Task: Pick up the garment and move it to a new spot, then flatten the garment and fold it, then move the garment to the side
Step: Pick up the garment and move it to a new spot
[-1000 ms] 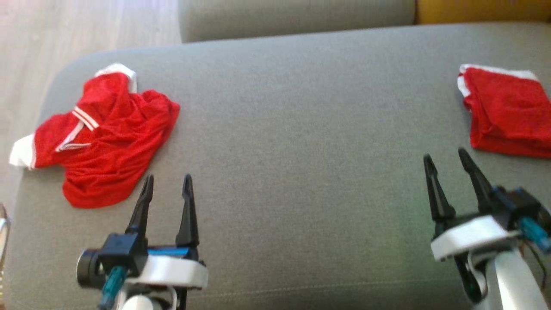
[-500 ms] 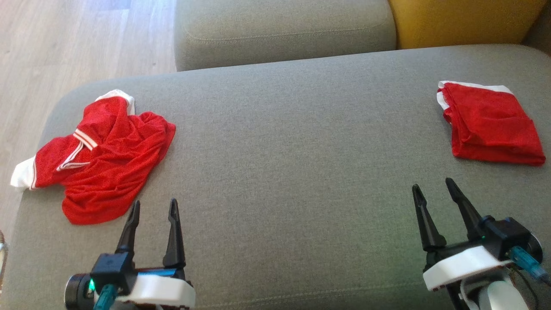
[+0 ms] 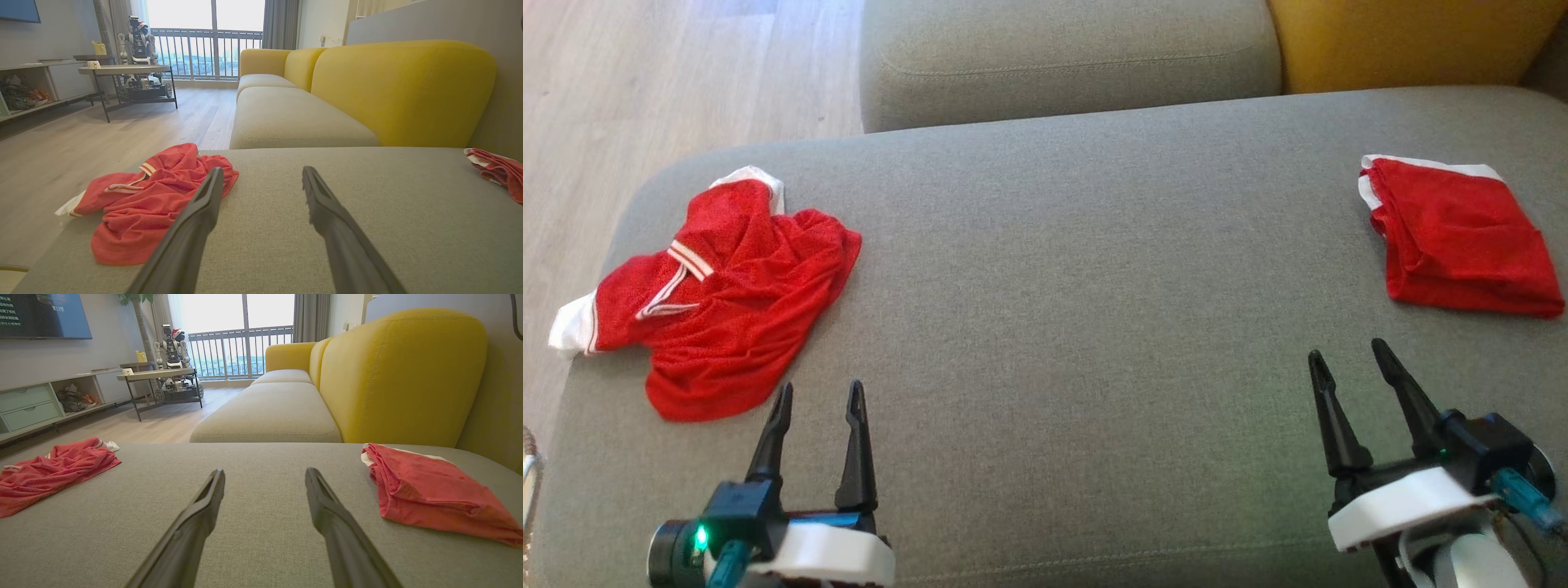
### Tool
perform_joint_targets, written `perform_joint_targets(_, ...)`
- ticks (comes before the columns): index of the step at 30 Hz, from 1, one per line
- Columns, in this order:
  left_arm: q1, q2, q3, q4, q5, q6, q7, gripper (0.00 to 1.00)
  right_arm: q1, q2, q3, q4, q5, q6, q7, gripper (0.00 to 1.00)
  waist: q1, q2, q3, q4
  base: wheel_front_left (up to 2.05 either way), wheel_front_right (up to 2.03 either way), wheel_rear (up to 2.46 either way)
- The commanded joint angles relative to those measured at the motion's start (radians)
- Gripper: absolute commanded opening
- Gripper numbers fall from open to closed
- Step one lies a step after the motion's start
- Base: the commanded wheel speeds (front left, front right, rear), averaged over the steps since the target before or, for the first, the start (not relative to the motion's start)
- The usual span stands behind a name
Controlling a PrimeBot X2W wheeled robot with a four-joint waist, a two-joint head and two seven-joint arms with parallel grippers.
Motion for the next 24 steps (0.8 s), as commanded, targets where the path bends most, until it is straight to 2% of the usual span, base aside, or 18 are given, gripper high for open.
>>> perform_joint_targets(1, -0.034, -0.006, 0.033, -0.028, 0.011, -0.002, -0.005, 1.0, -0.017, -0.003, 0.018, -0.031, 0.009, 0.0, -0.006, 1.0, 0.0, 0.0, 0.0, 0.002, 0.0, 0.0, 0.0)
perform_joint_targets(10, -0.039, -0.006, 0.017, -0.025, -0.001, 0.011, -0.005, 1.0, -0.012, -0.003, 0.033, -0.028, 0.018, 0.0, -0.006, 1.0, 0.0, 0.0, 0.007, 0.062, 0.0, 0.0, 0.0)
perform_joint_targets(22, -0.038, -0.006, 0.001, -0.046, -0.027, 0.03, -0.005, 1.0, -0.008, -0.003, 0.05, -0.034, 0.029, 0.0, -0.006, 1.0, 0.0, 0.0, 0.025, 0.267, 0.0, 0.0, 0.0)
perform_joint_targets(23, -0.038, -0.006, 0.001, -0.046, -0.027, 0.03, -0.005, 1.0, -0.008, -0.003, 0.05, -0.034, 0.029, 0.0, -0.006, 1.0, 0.0, 0.0, 0.025, 0.267, 0.0, 0.0, 0.0)
perform_joint_targets(24, -0.038, -0.006, 0.0, -0.05, -0.029, 0.032, -0.005, 1.0, -0.01, -0.003, 0.052, -0.026, 0.043, 0.0, -0.006, 1.0, 0.0, 0.0, 0.03, 0.298, 0.0, 0.0, 0.0)
